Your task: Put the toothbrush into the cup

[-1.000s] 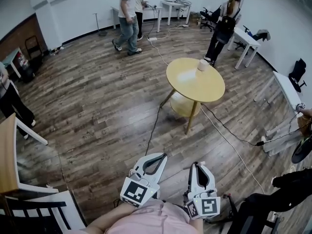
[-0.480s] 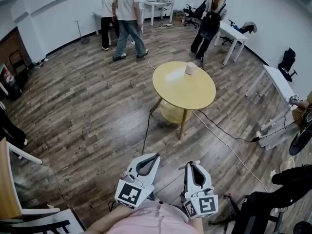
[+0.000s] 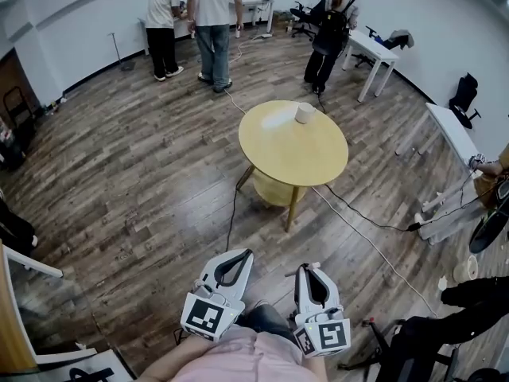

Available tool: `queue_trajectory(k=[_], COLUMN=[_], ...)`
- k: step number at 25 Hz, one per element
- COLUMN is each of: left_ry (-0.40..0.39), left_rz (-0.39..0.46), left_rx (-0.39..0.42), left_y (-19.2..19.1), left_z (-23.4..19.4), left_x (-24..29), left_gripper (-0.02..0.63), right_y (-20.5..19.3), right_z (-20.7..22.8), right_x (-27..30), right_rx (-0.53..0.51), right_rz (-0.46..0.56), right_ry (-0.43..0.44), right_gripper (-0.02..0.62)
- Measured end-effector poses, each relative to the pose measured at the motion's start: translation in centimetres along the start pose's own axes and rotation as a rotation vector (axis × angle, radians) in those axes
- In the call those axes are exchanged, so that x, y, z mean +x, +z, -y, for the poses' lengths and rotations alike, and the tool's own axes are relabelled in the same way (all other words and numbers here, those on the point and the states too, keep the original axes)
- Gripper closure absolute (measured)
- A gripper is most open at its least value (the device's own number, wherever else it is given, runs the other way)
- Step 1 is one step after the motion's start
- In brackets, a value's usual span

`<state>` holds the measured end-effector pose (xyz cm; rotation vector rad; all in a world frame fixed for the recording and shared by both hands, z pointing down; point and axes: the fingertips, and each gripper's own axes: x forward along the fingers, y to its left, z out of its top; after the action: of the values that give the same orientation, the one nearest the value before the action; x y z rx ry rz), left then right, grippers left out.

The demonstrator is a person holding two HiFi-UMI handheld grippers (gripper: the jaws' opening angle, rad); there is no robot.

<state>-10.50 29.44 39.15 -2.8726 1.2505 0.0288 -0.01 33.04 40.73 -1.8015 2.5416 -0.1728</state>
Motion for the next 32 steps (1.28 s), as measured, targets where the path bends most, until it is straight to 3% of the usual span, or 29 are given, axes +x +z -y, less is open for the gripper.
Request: queue_trajectory(k=[5, 13, 18, 27, 32], left_ry=[0.012, 0.069, 0.101, 0.074, 0.042], left_rz=[-0.016, 0.031, 0.015, -0.018, -0.018], left_rx=[0.004, 0.02, -0.021, -0.035, -0.045], left_y=[-0.1, 1.2, -0.3, -0.9, -0.7], left_z=[-0.6, -2.2, -2.9, -5.8, -9.6], left_x=[3.9, 11.0, 13.3, 18.0, 21.7], left_gripper=[0.607, 0.607, 0.607, 0.607, 0.607], right_y=[0.5, 2.2, 1.3, 1.1, 1.8], right_z=[3.1, 8.8, 11.6, 14.1, 15.4], right_x=[2.7, 8.0, 10.0, 14.4, 19.1], right_rx=[0.01, -0.016, 0.002, 0.03, 0.034], right_rz=[-0.005, 0.002, -0.014, -0.035, -0.03], right_ry=[0.02, 0.082, 0.091, 0.073, 0.041], right_gripper=[0.575, 0.575, 0.574, 0.575, 0.575])
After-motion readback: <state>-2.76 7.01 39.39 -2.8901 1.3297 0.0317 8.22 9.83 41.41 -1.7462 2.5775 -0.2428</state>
